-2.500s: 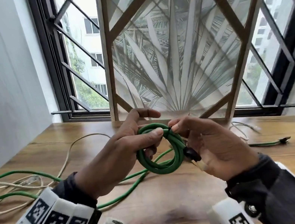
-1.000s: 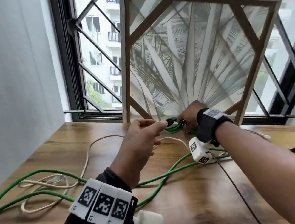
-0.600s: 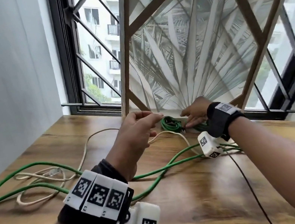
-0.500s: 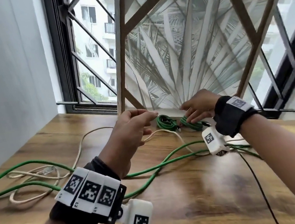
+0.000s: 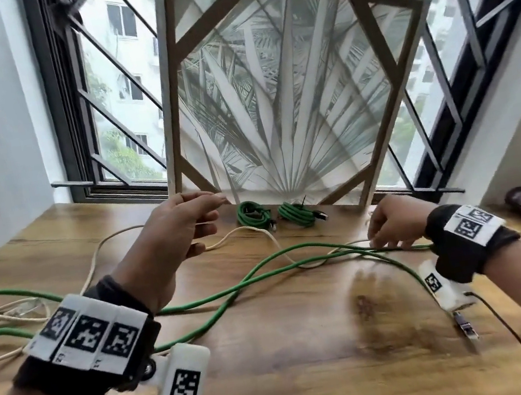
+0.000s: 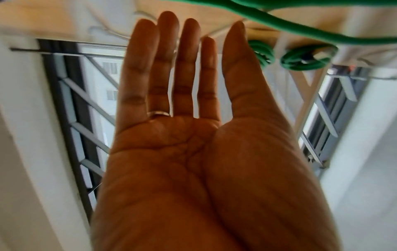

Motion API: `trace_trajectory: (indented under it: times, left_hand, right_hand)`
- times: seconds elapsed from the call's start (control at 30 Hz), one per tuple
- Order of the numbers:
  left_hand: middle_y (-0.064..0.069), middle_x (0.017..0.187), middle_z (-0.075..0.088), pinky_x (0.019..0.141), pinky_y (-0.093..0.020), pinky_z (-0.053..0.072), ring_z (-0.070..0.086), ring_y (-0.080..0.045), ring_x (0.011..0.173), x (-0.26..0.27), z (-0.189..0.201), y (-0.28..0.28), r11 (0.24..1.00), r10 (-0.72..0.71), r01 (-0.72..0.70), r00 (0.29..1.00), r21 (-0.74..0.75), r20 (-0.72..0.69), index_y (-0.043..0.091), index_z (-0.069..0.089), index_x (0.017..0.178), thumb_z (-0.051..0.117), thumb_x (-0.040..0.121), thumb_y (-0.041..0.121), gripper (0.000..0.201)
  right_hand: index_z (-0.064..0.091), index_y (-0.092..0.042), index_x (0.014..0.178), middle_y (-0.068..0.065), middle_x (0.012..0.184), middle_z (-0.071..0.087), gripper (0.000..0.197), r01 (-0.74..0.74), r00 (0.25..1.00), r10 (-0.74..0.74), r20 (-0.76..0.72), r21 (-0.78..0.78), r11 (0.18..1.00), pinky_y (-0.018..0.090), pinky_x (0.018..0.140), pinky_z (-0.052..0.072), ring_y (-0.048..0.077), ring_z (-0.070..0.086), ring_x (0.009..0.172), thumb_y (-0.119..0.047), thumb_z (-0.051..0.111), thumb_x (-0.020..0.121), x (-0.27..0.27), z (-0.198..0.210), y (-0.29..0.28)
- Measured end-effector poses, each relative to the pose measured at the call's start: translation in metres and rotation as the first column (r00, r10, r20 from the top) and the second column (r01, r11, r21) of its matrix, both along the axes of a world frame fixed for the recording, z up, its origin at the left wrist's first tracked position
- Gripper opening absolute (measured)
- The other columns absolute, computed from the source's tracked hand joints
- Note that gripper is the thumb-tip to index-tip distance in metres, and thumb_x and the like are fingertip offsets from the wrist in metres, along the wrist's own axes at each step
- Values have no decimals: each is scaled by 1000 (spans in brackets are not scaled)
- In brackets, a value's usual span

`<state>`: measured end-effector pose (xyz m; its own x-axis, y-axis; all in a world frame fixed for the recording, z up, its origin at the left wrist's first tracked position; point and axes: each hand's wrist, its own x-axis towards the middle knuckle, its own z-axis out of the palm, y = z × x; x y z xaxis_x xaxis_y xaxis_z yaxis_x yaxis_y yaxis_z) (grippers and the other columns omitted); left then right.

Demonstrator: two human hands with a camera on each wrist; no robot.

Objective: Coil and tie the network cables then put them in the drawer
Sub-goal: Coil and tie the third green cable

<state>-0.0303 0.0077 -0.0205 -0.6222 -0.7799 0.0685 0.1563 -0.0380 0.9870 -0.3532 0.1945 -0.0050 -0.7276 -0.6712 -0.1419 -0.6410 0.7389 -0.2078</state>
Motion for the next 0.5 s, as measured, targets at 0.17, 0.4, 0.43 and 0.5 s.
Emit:
trace_trajectory:
  times: [0.17,0.4,0.43,0.5]
  left_hand:
    - [8,85,66,69,-31,41,60,-10,77,2,0,-6,1000,9,-9,999,-6,-34,22,70,108,79,86,37,28]
    - [8,84,66,72,-32,41,60,-11,77,0,-2,-6,1000,19,-20,999,-16,-35,26,70,99,73,93,33,10]
    - [8,83,66,72,-32,41,60,-10,76,0,-2,-6,1000,17,-18,999,-17,-32,25,70,99,73,93,32,10]
    - [9,82,66,71,-32,41,60,-10,75,-1,-2,-5,1000,15,-15,1000,-17,-27,25,70,99,73,93,32,10]
  right_hand:
    - [79,-21,88,-1,81,74,25,48,975,-21,-220,119,992,22,59,47,15,64,74,-16,91,67,-33,-8,13]
    - [75,-28,102,-1,93,68,28,37,972,16,-234,220,975,23,61,41,17,62,84,-16,85,78,-67,-36,27]
    - [75,-30,92,-3,92,71,20,15,968,39,-247,215,977,24,66,44,17,64,86,-16,82,81,-69,-37,29]
    - [69,-33,75,-6,90,74,20,-6,962,64,-264,215,977,27,73,52,18,68,88,-17,79,81,-73,-37,33]
